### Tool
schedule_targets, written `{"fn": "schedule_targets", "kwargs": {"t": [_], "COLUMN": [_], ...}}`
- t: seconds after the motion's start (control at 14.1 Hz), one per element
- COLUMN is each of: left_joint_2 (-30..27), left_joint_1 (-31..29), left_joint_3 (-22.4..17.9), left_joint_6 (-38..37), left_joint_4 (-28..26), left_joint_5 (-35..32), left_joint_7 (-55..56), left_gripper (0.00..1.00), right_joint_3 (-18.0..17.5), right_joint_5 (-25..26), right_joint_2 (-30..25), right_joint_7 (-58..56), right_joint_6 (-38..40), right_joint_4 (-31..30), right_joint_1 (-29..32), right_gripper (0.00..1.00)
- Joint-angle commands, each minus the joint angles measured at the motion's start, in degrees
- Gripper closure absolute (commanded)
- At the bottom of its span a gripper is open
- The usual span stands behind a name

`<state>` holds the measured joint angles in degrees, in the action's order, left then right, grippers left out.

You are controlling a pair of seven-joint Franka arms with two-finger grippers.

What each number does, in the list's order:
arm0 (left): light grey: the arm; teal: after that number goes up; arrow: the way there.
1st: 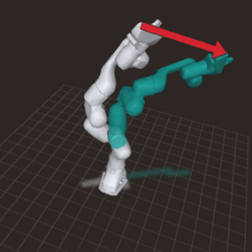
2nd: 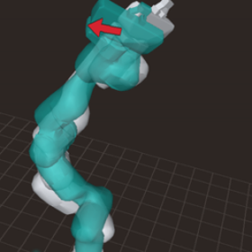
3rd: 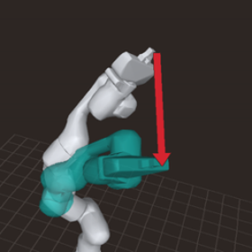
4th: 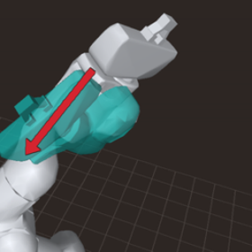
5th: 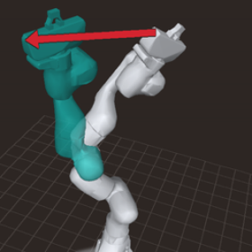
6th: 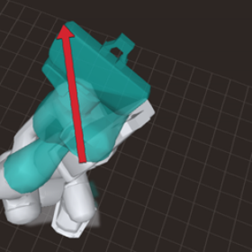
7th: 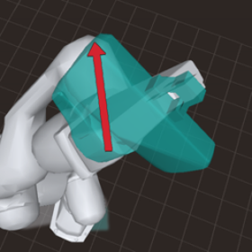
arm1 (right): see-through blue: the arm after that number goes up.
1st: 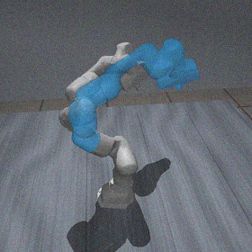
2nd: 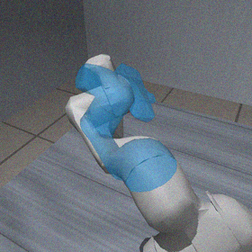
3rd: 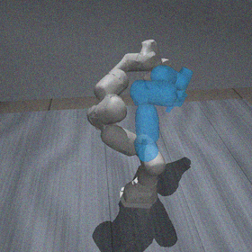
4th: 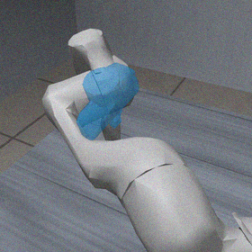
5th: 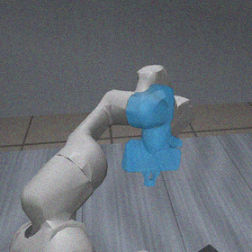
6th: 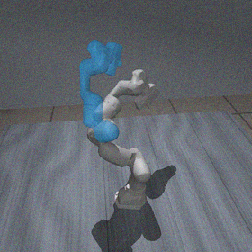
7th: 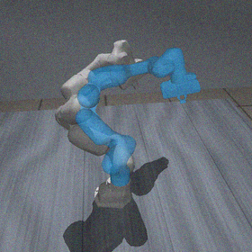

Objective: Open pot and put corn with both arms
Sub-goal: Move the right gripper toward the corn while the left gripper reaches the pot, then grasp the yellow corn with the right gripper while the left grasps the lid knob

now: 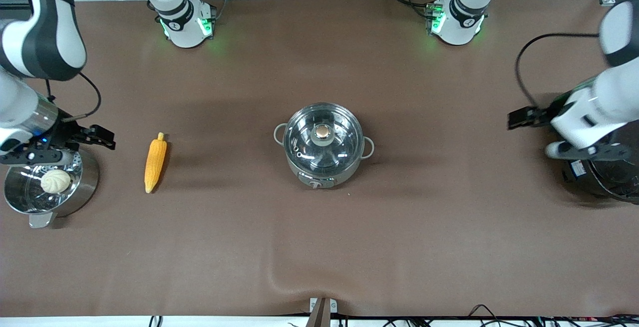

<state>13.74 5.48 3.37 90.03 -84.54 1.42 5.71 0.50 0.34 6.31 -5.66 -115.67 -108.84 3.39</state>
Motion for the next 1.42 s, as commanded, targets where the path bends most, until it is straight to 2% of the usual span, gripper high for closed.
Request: {"fn": "schedule_targets", "kwargs": {"t": [0.0,0.07,0.21,0.43,0.71,0.85,0.92,1.06,1.13,1.21,1.28,1.35], "left_joint_2": [6.1,7.9,9.9,10.6,17.0,18.4,19.2,20.2,20.3,20.4,20.4,20.5], "left_joint_1": [7.2,10.1,15.0,21.5,33.0,34.9,36.3,37.7,38.2,38.7,39.0,39.0], "left_joint_3": [-0.2,-0.3,-0.3,-0.3,-0.8,-0.8,-0.8,-0.8,-0.8,-0.7,-0.6,-0.6], "left_joint_6": [5.9,9.6,14.9,17.3,21.9,26.1,28.0,29.1,29.1,29.1,29.1,29.1], "left_joint_4": [2.9,2.9,3.1,3.9,4.0,4.1,4.2,4.6,4.5,4.4,4.3,4.1], "left_joint_5": [0.7,0.6,0.6,0.6,0.0,0.0,-0.1,-0.6,-1.2,-1.9,-2.7,-3.4], "left_joint_7": [9.4,14.2,24.3,30.4,38.6,42.8,44.2,45.0,45.0,45.0,45.0,45.0], "left_gripper": [0.00,0.00,0.00,0.00,0.00,0.00,0.00,0.00,0.00,0.00,0.00,0.00], "right_joint_3": [0.0,0.0,0.0,0.0,0.0,-0.1,-0.1,-0.1,-0.1,-0.1,-0.1,-0.2], "right_joint_5": [-0.4,-0.3,-0.4,0.4,0.9,0.8,0.7,0.6,0.6,0.6,0.6,0.1], "right_joint_2": [-0.2,1.0,4.7,10.5,17.6,19.5,20.0,20.2,20.1,20.0,19.7,19.4], "right_joint_7": [0.3,0.3,0.3,-0.6,-1.6,-1.6,-1.6,-1.5,-1.5,-2.4,-5.1,-7.2], "right_joint_6": [-8.4,-11.0,-15.7,-21.5,-23.3,-25.6,-25.4,-24.8,-24.5,-24.3,-24.2,-24.1], "right_joint_4": [-7.8,-10.8,-12.3,-12.3,-12.2,-12.4,-12.3,-12.2,-12.2,-12.1,-12.0,-11.8], "right_joint_1": [0.6,0.6,0.7,0.4,1.0,1.3,1.3,0.9,0.7,0.9,1.3,1.8], "right_gripper": [0.00,0.00,0.00,0.00,0.00,0.00,0.06,0.31,0.57,0.91,1.00,1.00]}}
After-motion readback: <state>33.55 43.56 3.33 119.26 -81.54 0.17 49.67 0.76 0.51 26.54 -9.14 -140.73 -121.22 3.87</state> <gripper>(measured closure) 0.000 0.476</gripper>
